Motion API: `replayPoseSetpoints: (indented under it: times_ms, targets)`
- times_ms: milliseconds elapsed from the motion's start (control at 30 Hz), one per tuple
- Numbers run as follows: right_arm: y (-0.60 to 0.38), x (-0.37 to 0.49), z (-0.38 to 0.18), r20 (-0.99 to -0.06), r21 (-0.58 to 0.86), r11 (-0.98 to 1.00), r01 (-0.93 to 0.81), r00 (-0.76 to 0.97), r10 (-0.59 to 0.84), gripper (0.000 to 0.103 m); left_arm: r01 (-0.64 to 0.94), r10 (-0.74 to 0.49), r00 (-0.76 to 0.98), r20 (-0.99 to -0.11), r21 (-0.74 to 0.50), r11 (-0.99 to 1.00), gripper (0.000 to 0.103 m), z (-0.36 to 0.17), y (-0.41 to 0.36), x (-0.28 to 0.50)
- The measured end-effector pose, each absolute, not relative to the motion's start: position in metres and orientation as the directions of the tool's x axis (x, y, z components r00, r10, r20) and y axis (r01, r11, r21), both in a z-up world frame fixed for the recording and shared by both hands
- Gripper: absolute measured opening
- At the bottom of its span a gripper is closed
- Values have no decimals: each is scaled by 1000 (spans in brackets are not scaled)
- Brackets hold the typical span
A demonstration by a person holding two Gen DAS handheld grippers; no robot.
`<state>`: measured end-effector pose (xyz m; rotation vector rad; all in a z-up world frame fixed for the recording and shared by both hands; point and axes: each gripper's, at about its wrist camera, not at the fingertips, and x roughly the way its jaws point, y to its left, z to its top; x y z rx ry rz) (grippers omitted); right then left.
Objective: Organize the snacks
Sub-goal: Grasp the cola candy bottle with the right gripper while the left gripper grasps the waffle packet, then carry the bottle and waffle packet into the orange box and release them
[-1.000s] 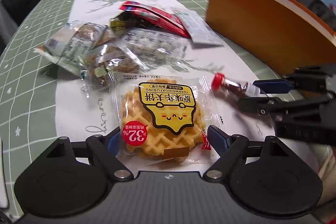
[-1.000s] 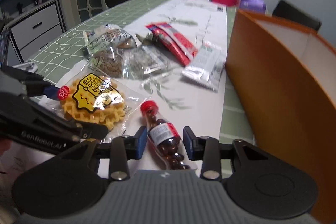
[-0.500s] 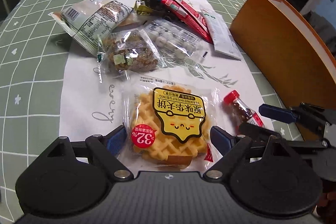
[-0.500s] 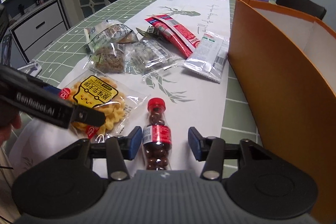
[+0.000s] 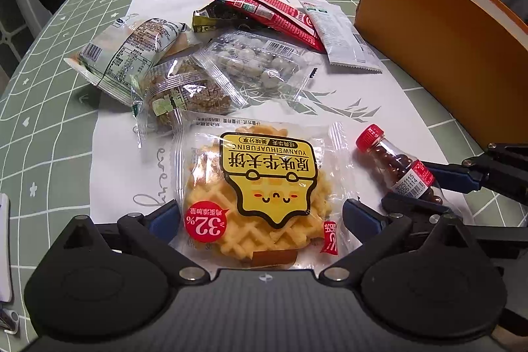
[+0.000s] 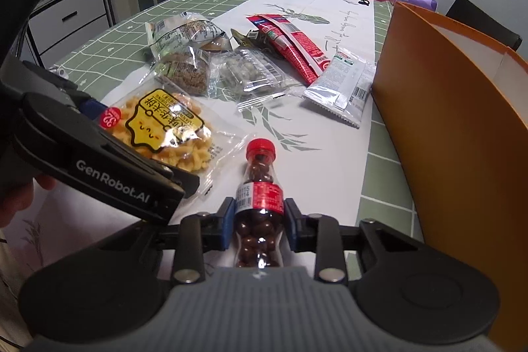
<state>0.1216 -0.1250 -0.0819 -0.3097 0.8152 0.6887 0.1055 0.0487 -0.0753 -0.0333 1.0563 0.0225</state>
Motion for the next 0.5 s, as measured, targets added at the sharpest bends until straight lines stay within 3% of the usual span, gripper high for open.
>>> replayPoseSetpoints:
  times_ms: [167,500]
  targets:
    - [-127,122,-80,-767,2,749,-663,480,427,29,-22,2,490,-871,-11,1000,103,-72,47,104]
    - [-132,122,-73,-810,-48,724,-688,451,374,29,25,-11,450,-893,0,1000,80,-56,43,102]
